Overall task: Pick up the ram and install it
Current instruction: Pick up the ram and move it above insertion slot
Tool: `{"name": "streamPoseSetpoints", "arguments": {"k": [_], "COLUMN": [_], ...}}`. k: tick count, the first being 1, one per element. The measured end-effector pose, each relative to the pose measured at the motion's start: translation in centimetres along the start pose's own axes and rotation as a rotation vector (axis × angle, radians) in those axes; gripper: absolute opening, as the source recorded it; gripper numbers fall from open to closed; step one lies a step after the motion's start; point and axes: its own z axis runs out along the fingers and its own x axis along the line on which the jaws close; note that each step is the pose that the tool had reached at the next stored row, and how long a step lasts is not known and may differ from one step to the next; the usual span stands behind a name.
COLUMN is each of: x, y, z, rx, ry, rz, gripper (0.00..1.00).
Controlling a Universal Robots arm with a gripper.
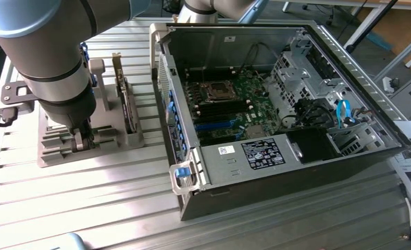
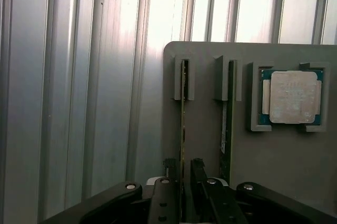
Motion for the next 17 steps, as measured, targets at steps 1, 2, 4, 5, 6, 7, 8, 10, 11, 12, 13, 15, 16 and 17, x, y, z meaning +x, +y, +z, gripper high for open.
{"name": "streamPoseSetpoints", "arguments": {"k": [1,2,4,5,6,7,8,10,11,12,13,15,16,17], "x": [0.0,0.0,0.0,0.0,0.0,0.0,0.0,0.0,0.0,0.0,0.0,0.0,0.0,0.0], "y": [0.0,0.0,0.0,0.0,0.0,0.0,0.0,0.0,0.0,0.0,0.0,0.0,0.0,0.0], "z": [0.01,0.03,0.03,0.06,0.06,0.07,0.09,0.11,0.14,0.15,0.14,0.15,0.15,0.15], "rx": [0.0,0.0002,0.0001,0.0002,0.0001,0.0,0.0002,0.0001,0.0002,0.0002,0.0001,0.0001,0.0002,0.0001], "ry": [0.0,-0.0001,-0.0001,-0.0001,-0.0001,0.0,-0.0001,0.0,-0.0001,-0.0001,-0.0001,-0.0001,-0.0001,-0.0001], "rz": [0.0,0.0,0.0,0.0,0.0,0.0,0.0,0.0,0.0,0.0,0.0,0.0,0.0,0.0], "gripper": [0.25,0.25,0.25,0.25,0.25,0.25,0.25,0.25,0.25,0.25,0.25,0.25,0.25,0.25]}}
